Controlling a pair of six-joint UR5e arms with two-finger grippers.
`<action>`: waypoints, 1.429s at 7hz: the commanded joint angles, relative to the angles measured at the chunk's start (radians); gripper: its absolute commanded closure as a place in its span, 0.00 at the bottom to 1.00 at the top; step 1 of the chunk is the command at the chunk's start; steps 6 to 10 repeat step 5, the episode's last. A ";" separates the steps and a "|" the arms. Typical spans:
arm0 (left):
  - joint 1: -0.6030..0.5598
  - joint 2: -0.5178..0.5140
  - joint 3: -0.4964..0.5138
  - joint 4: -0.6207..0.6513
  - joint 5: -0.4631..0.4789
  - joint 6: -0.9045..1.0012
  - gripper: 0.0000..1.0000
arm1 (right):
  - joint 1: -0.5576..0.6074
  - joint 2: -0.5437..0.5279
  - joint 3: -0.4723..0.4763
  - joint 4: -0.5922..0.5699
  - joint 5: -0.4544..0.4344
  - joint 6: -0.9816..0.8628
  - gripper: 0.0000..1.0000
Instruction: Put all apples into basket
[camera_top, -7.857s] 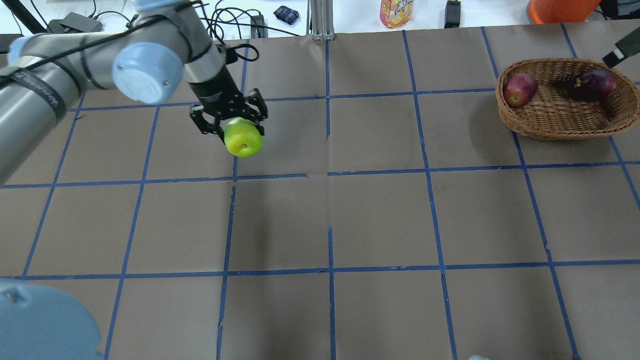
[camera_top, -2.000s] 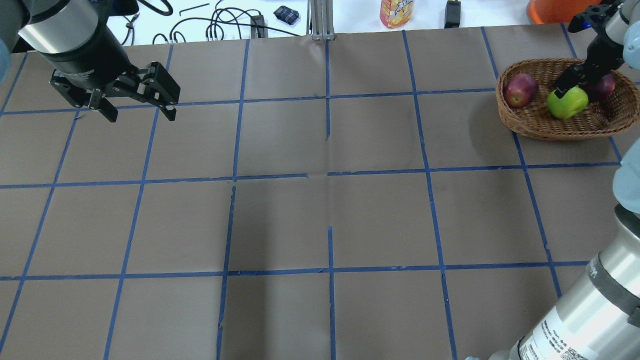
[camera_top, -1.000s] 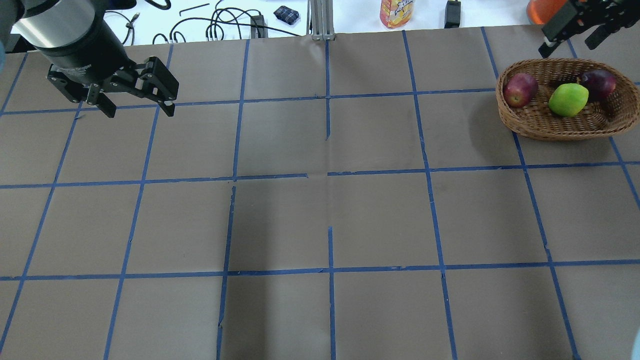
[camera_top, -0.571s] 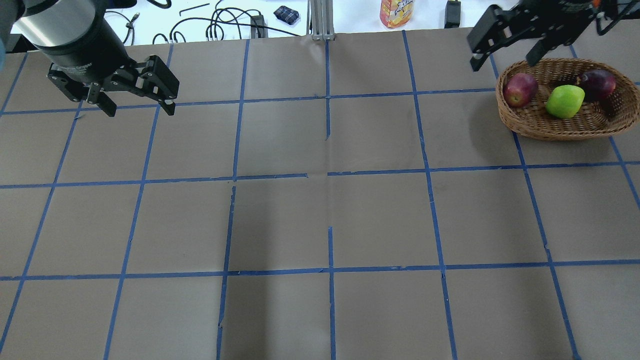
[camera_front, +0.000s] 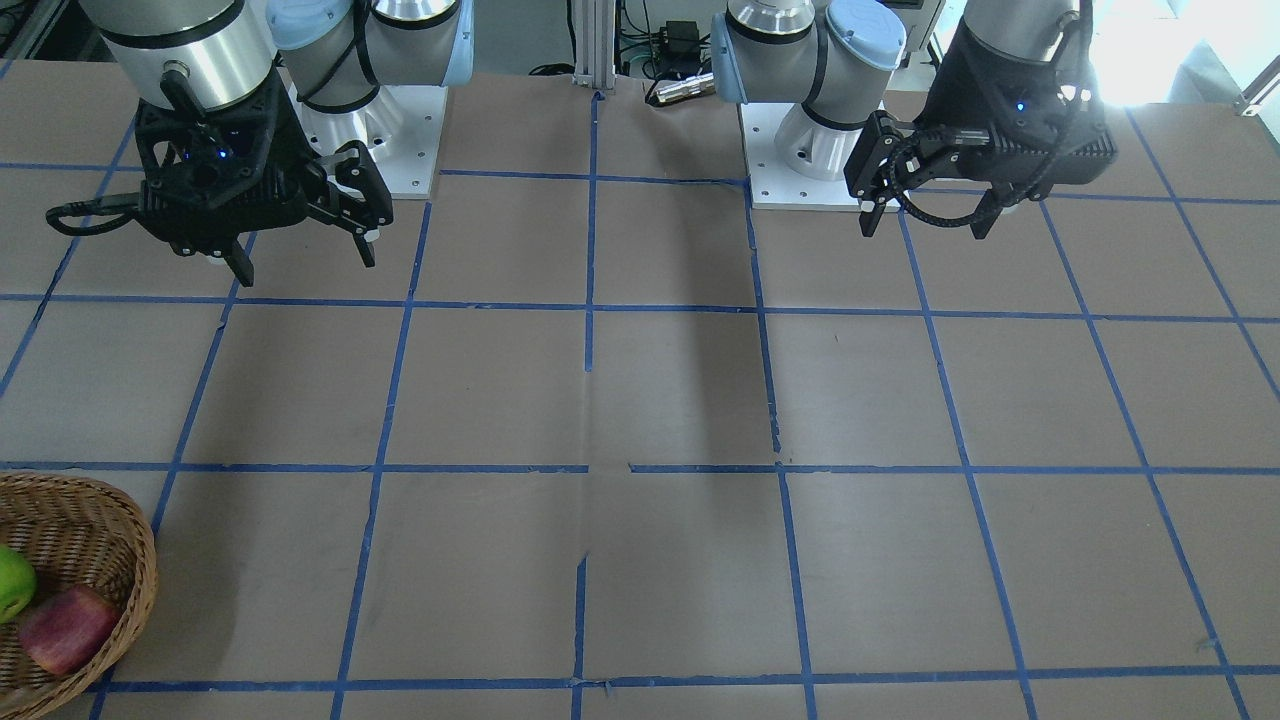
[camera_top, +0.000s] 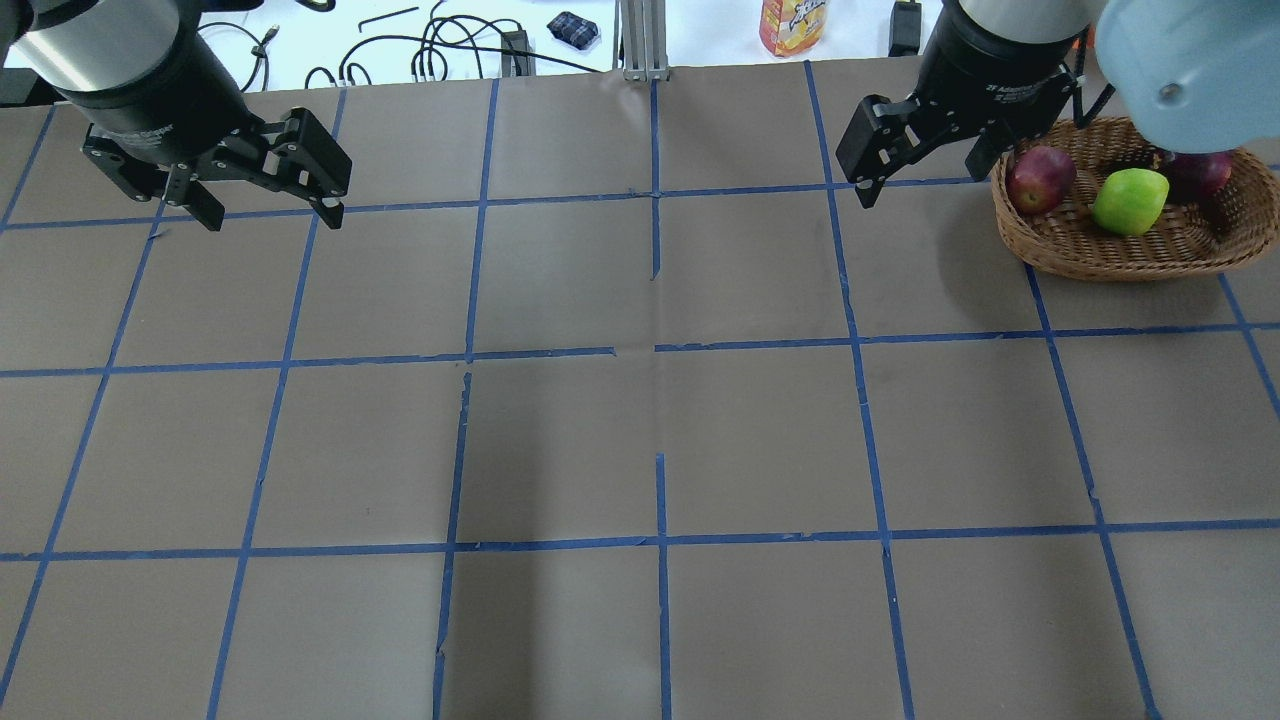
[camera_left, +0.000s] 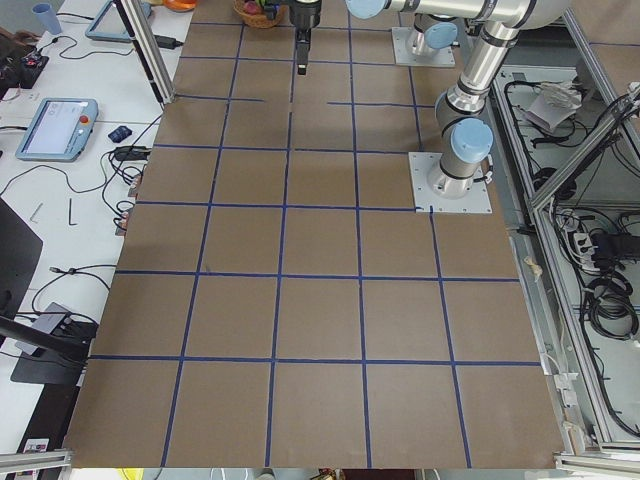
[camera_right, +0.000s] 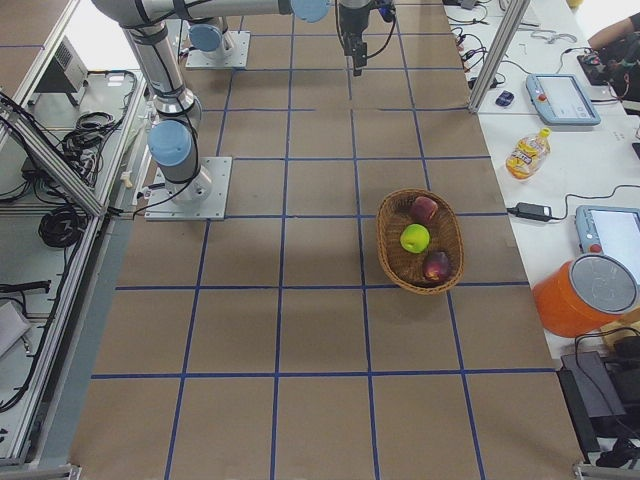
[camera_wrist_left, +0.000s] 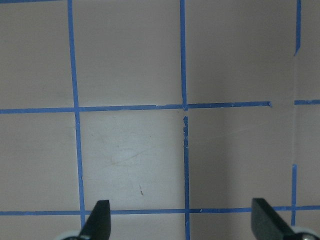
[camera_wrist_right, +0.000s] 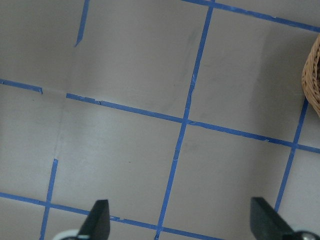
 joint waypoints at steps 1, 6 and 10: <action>0.002 0.003 0.001 0.000 0.053 0.004 0.00 | 0.003 0.002 0.000 -0.030 -0.006 0.157 0.00; 0.001 -0.015 -0.005 0.001 0.035 0.001 0.00 | 0.005 -0.003 0.000 -0.018 -0.007 0.302 0.00; 0.001 -0.015 -0.005 0.001 0.035 0.001 0.00 | 0.005 -0.003 0.000 -0.018 -0.007 0.302 0.00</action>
